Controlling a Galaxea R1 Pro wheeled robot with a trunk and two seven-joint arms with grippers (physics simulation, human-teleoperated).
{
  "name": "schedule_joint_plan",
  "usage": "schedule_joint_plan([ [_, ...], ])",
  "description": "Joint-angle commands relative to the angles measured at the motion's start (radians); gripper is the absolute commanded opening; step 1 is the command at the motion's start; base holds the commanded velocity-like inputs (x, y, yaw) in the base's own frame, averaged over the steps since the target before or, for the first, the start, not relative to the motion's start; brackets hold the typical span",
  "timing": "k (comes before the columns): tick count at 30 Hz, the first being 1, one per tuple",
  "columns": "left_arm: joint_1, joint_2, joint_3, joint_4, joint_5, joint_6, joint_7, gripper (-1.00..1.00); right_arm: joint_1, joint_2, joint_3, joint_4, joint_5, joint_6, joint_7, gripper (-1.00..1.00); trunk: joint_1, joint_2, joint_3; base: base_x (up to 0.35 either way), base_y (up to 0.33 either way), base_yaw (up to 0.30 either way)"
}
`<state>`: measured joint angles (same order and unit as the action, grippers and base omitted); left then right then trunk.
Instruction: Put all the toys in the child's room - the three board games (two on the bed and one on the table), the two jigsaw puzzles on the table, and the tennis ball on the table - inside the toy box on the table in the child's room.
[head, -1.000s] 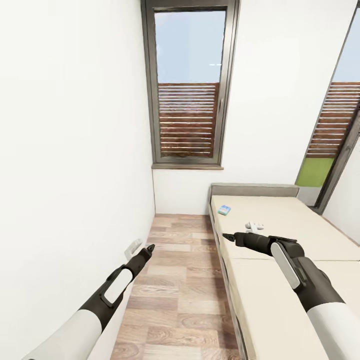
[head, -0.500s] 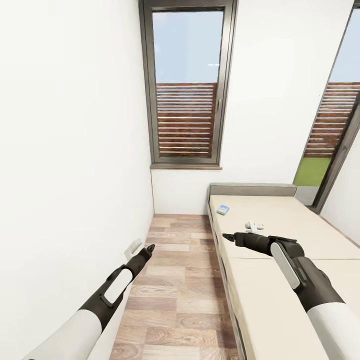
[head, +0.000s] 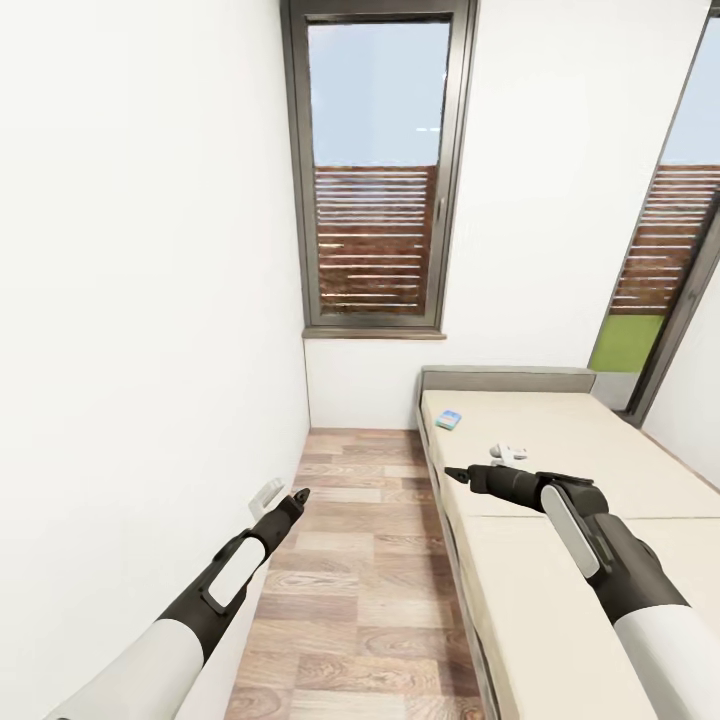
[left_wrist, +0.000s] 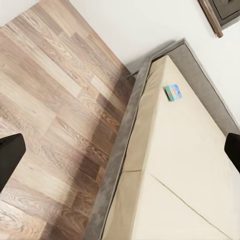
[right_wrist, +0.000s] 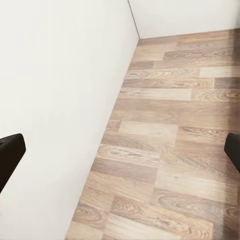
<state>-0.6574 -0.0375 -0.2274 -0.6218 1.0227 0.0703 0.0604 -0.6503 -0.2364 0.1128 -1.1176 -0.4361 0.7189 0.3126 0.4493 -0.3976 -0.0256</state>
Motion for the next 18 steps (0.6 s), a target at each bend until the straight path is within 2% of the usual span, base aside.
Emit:
schedule_joint_plan([
  [1, -0.001, 0.001, -0.003, -0.002, 0.008, 0.002, 0.006, 1.0, -0.001, -0.001, 0.001, -0.001, 0.0, 0.004, 0.002, 1.0, 0.001, -0.002, -0.002, 0.0, 0.028, -0.001],
  [18, -0.001, 0.0, -0.003, -0.002, 0.008, 0.002, 0.008, 1.0, 0.0, 0.0, 0.001, -0.001, 0.0, 0.004, 0.002, 1.0, 0.001, -0.002, -0.002, 0.0, 0.008, 0.0],
])
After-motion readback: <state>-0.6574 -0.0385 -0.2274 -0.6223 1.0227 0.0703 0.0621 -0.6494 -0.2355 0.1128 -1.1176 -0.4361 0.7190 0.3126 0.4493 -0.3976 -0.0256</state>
